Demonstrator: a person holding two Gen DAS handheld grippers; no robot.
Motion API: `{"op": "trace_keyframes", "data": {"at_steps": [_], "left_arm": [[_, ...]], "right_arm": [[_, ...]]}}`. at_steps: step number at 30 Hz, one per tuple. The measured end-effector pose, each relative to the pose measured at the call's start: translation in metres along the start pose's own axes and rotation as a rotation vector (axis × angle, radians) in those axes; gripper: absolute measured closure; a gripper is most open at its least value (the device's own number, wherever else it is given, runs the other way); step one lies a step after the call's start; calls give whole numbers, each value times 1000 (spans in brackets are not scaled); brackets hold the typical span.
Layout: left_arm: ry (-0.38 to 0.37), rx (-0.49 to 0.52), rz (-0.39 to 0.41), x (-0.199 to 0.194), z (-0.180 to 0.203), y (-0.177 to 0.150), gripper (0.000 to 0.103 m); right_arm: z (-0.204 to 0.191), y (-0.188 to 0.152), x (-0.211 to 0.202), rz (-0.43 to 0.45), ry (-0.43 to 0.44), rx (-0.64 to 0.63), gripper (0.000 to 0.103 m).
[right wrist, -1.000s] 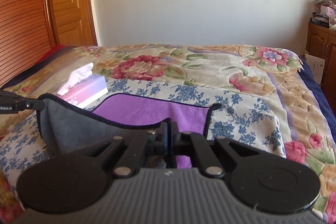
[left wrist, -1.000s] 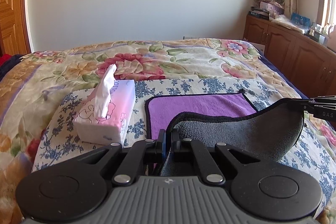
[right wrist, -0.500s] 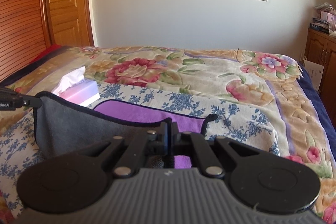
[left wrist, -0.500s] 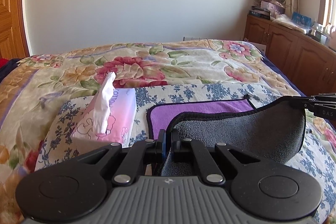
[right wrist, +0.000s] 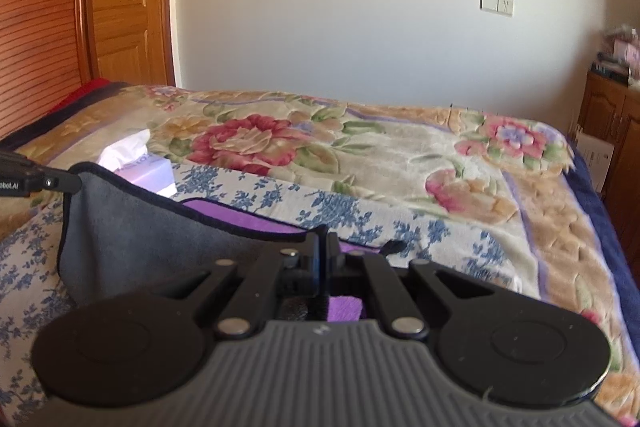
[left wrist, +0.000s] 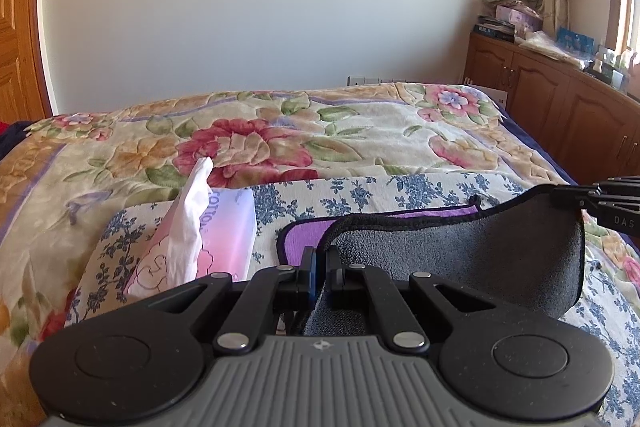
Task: Fold towel
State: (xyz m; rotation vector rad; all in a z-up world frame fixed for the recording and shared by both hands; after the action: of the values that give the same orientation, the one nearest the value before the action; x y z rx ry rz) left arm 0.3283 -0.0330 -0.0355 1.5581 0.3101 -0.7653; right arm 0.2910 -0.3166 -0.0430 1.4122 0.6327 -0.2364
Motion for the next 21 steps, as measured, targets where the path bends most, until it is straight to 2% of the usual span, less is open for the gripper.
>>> {"op": "trace_keyframes", "data": {"at_steps": [21], "left_arm": [[12,9,-5,35,1,26,98]], "right_arm": [[12,10,25,12,-27,-11,100]]}}
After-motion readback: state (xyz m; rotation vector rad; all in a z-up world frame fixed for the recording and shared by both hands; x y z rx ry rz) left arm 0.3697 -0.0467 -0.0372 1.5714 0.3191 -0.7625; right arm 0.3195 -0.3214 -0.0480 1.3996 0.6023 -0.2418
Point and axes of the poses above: each gripper's, at about its wrist camera, not at the fingertips, and x roughly the way its jaws point, z to its right, y to its top, the point moved 2 cm from there along x, roughly the way its jaws point, and after that the axes turned 5 degrees about -z, right-handed, at the moved point
